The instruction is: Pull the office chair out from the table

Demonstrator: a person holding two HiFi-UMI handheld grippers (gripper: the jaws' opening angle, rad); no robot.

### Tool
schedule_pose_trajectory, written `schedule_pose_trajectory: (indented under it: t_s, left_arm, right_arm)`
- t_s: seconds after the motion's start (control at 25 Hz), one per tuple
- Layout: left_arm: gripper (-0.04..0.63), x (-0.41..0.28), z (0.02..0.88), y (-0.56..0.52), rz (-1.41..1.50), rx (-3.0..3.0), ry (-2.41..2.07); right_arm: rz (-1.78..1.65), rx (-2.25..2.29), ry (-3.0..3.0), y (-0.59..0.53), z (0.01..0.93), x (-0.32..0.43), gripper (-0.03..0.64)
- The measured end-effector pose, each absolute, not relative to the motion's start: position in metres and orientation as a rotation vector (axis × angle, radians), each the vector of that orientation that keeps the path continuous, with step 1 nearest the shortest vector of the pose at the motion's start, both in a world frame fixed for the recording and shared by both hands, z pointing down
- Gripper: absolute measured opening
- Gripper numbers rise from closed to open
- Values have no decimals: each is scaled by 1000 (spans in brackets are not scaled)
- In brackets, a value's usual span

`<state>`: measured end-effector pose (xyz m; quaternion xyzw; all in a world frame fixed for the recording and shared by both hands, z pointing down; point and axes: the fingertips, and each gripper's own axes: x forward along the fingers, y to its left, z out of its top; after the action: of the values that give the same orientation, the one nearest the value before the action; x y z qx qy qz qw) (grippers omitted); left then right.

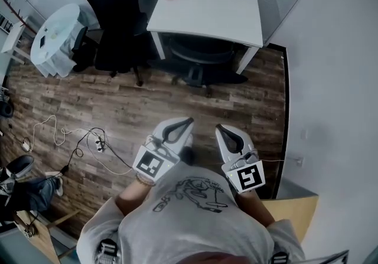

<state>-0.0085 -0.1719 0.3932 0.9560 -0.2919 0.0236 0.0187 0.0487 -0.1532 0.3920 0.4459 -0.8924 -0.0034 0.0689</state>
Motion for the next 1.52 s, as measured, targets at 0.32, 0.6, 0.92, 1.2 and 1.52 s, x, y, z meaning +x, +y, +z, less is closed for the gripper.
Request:
schedule_pose_trajectory:
  t_s: [0.32, 0.6, 0.92, 1.2, 1.52]
  left_arm:
    - [32, -22, 429, -245, 277, 3042, -884]
    - [48, -28, 474, -304, 541, 3120, -843]
    - [77, -27, 517, -356, 962, 3256, -764]
    - [115, -29, 573, -393, 1394, 3286, -616]
    - [144, -41, 645, -430, 1841, 3223, -393]
  right_arm:
    - [-74, 1260, -2562, -224, 422, 36, 27]
    - [-121, 1187, -2405, -276, 454, 37, 54]
    - [-246, 1068, -2207, -329, 503, 49, 95]
    - [-300, 906, -2056, -364, 566, 62, 112]
    - [-375, 733, -1887, -393, 635, 67, 141]
